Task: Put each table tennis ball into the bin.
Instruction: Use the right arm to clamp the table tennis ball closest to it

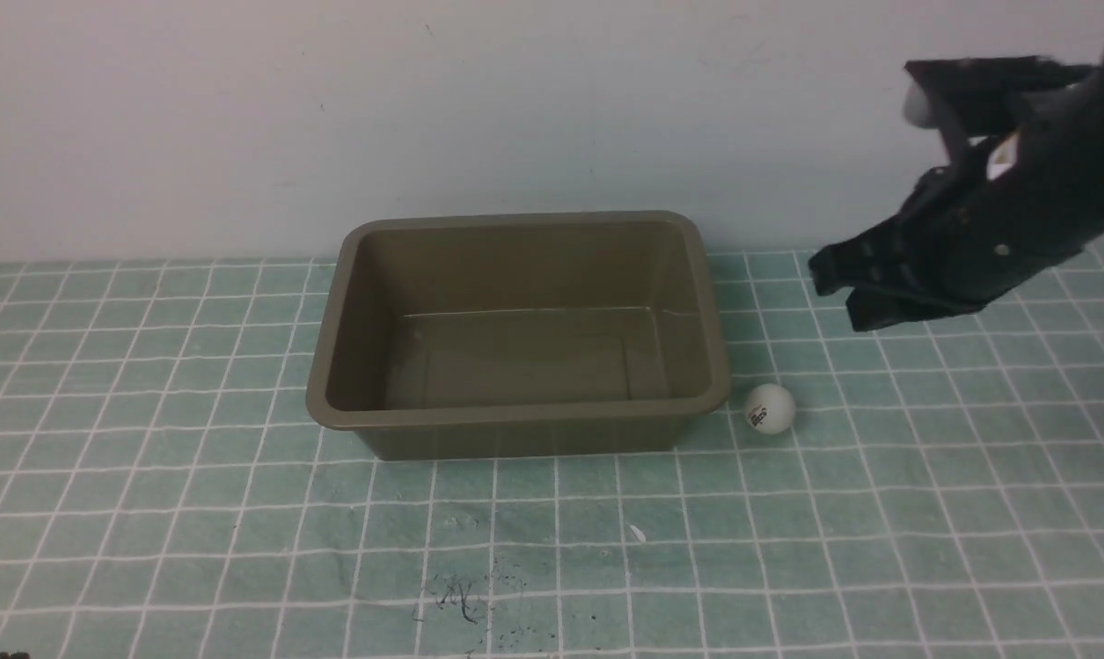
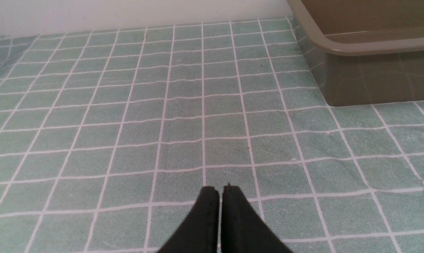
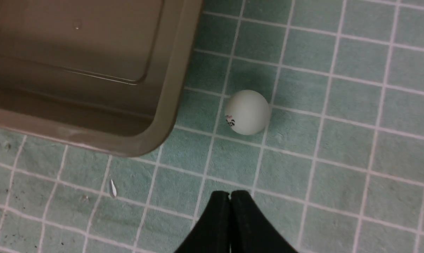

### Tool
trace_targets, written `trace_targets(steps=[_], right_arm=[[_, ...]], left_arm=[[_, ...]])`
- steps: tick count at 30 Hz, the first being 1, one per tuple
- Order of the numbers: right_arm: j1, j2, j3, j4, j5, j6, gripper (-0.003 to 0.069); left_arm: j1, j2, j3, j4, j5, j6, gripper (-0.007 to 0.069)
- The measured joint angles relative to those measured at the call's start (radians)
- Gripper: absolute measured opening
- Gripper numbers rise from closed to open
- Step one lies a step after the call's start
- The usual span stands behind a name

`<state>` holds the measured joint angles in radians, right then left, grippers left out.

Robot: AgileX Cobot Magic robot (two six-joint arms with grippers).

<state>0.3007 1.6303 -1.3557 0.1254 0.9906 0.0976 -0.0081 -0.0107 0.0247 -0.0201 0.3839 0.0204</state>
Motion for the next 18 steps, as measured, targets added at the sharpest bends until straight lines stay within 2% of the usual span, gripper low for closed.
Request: trace_targets(steps=[3,4,5,6,8,12,14,16,18], right_arm=[[0.0,0.101,-0.053,0.029,0.003,-0.026,0.0029],[0.0,0.162,-0.08,0.043,0.007,-0.04,0.0057],[0.0,0.222,-0.118,0.053,0.02,-0.051,0.0115],[0.0,0.23,-0.118,0.053,0.023,-0.051,0.0125],[-0.002,0.318,-0.175,0.063,0.055,-0.051,0.0239],[-0.003,0.391,-0.213,0.065,0.058,-0.051,0.0416],[-0.003,0.402,-0.214,0.063,0.043,-0.048,0.0476],[-0.003,0.412,-0.216,0.046,0.028,-0.03,0.0515],[-0.005,0.416,-0.218,0.034,0.021,-0.014,0.0523]], left_arm=[[0.0,0.0,0.0,0.0,0.0,0.0,-0.0005],[0.0,0.0,0.0,0.0,0.0,0.0,-0.0005],[0.0,0.0,0.0,0.0,0.0,0.0,-0.0005],[0.0,0.0,0.0,0.0,0.0,0.0,-0.0005],[0.0,0.0,0.0,0.0,0.0,0.0,-0.0005],[0.0,0.0,0.0,0.0,0.0,0.0,-0.0005],[0.0,0.0,0.0,0.0,0.0,0.0,-0.0005],[0.0,0.0,0.0,0.0,0.0,0.0,-0.0005],[0.0,0.0,0.0,0.0,0.0,0.0,-0.0005]])
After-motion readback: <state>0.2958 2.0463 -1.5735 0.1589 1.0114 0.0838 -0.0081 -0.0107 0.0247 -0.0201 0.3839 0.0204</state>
